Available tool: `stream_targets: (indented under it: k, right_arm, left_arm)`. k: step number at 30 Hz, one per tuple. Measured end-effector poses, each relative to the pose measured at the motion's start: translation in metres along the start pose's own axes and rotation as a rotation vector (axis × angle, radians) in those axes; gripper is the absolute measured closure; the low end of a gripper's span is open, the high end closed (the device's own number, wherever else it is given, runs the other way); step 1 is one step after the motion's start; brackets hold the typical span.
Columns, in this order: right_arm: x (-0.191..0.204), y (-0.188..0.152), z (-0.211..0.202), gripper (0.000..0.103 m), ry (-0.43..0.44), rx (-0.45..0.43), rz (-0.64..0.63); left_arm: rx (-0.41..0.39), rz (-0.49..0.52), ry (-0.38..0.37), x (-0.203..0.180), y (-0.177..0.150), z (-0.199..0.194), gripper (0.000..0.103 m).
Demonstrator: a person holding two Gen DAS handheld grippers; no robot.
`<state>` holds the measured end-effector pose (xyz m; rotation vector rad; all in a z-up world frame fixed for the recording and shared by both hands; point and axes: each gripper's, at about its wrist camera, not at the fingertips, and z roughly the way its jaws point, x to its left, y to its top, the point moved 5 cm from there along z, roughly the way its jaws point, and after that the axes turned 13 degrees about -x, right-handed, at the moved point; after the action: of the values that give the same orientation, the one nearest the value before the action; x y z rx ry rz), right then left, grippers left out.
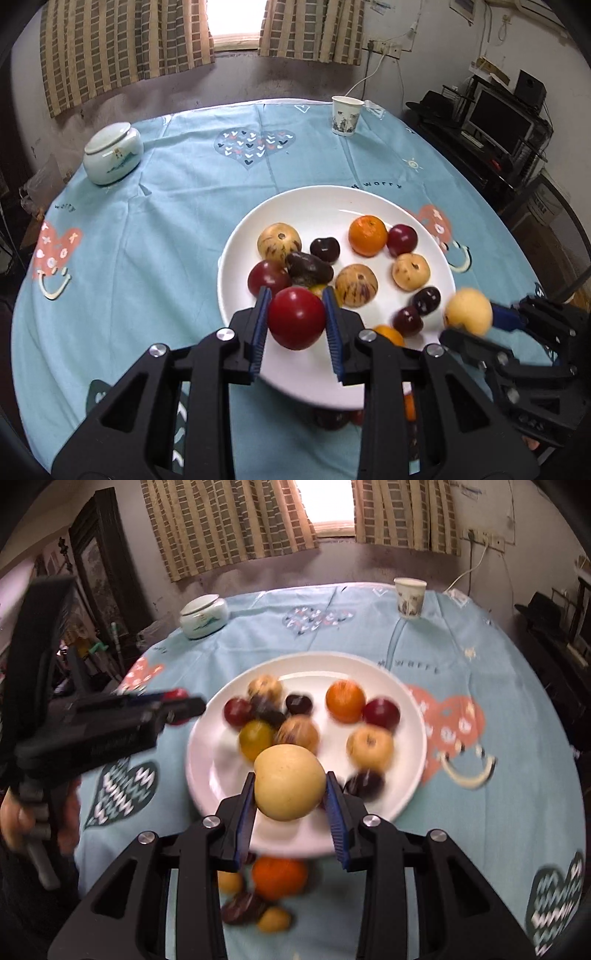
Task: Organize fruits
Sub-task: 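Carry the pear and red tomato onto the plate and open both tools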
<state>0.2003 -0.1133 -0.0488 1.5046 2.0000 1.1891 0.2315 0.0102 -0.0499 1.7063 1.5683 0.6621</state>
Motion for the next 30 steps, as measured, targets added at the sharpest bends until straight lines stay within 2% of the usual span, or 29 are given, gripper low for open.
stream_targets:
  k: [3, 7, 16, 17, 18, 19, 20, 21, 22, 26, 30]
  right_arm:
    - [-0.013, 0.01, 0.029, 0.067, -0.059, 0.002, 0.01]
    - [-0.021, 0.006, 0.054, 0.067, -0.048, 0.042, 0.045]
    - [-0.027, 0.006, 0.072, 0.067, -0.073, 0.05, 0.053]
    - [-0.028, 0.006, 0.073, 0.065, -0.074, 0.05, 0.059]
    - [-0.029, 0.006, 0.074, 0.06, -0.072, 0.046, 0.065]
    - [-0.03, 0.007, 0.074, 0.05, -0.072, 0.038, 0.068]
    - [-0.031, 0.008, 0.071, 0.034, -0.087, 0.017, 0.069]
    - [-0.032, 0.01, 0.068, 0.034, -0.099, -0.01, 0.066]
    - [-0.033, 0.012, 0.064, 0.034, -0.104, -0.033, 0.061]
    - [-0.044, 0.017, 0.048, 0.033, -0.141, -0.112, 0.076]
    - [-0.065, 0.011, 0.042, 0.033, -0.168, -0.13, 0.137]
  left_arm:
    - [-0.003, -0.017, -0.012, 0.003, -0.009, 0.011, 0.074]
    - [0.037, -0.025, -0.023, 0.007, -0.021, 0.026, 0.074]
    - [0.049, -0.022, -0.008, 0.01, -0.026, 0.033, 0.074]
    - [0.049, -0.024, -0.003, 0.011, -0.027, 0.034, 0.074]
    - [0.045, -0.027, 0.001, 0.012, -0.026, 0.033, 0.073]
    - [0.034, -0.032, 0.003, 0.014, -0.025, 0.032, 0.067]
    - [0.023, -0.039, 0.005, 0.015, -0.024, 0.03, 0.046]
    - [0.009, -0.049, 0.008, 0.016, -0.022, 0.026, 0.035]
    - [-0.02, -0.064, 0.011, 0.019, -0.018, 0.021, 0.031]
    - [-0.053, -0.086, 0.016, 0.026, -0.013, 0.012, 0.031]
    - [-0.042, -0.111, -0.001, 0.029, -0.015, 0.01, 0.031]
